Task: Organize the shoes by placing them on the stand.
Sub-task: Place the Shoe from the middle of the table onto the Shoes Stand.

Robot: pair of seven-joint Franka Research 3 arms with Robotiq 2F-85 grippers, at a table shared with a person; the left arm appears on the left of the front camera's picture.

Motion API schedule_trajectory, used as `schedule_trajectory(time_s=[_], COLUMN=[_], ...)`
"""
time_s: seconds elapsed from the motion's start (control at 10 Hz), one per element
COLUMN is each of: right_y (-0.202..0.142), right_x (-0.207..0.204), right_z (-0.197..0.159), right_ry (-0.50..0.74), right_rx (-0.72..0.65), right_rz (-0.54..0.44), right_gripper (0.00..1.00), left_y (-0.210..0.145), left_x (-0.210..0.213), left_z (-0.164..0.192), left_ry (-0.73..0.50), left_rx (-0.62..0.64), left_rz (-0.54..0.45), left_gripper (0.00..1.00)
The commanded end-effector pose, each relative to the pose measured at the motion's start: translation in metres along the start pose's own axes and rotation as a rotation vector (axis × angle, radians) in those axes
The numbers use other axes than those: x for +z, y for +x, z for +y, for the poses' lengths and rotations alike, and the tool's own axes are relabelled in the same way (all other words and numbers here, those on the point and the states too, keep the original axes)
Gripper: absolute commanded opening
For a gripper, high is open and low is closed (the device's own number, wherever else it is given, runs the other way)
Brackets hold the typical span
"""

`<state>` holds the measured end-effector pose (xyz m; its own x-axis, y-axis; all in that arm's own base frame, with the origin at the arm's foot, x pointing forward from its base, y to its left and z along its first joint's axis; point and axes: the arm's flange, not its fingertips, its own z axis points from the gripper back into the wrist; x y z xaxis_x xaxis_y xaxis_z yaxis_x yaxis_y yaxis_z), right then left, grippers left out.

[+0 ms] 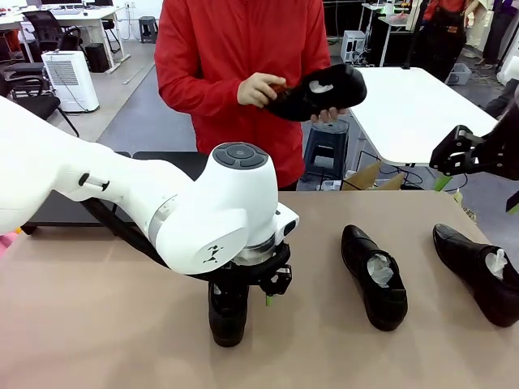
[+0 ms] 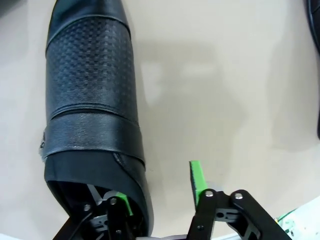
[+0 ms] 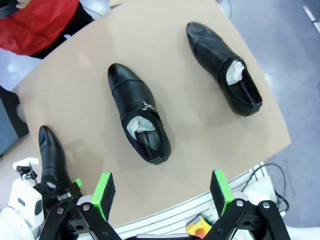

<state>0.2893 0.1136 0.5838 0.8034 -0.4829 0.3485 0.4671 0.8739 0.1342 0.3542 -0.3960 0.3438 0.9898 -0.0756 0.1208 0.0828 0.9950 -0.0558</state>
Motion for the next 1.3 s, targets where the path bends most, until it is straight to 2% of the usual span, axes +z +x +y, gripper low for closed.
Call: schedule_trajectory(time_s=[0.0,0.6,0.7,0.8,0.9,1.2], right_y=[0.001,0.001,0.001,0.001,0.001,0.001], right_x=[0.002,0.002,0.002,0.002,0.002,0.002], right_z=[0.000,0.000,0.000,0.000,0.000,0.000], right_ry=[0.002,0.002,0.002,0.002,0.002,0.002], right_rx=[0.020,0.020,0.020,0.020,0.020,0.020], right_rz=[-0.001,-0.001,-0.001,-0.001,-0.001,-0.001], right_gripper=[1.00,1.00,1.00,1.00,1.00,1.00], left_y=[0.005,0.005,0.003,-0.005,-0.013,-0.017], left_x=[0.001,0.009,0.020,0.040,0.059,0.110], left_z=[-0.001,0.005,0.008,0.017,0.029,0.086], left_ry=[0.046,0.050,0.017,-0.030,-0.025,0.003], left_rx=[0.025,0.027,0.022,0.010,0.019,0.010], left_rz=[-0.018,-0.011,-0.028,-0.049,-0.054,-0.208], left_gripper=[0.00,0.00,0.00,0.00,0.00,0.00])
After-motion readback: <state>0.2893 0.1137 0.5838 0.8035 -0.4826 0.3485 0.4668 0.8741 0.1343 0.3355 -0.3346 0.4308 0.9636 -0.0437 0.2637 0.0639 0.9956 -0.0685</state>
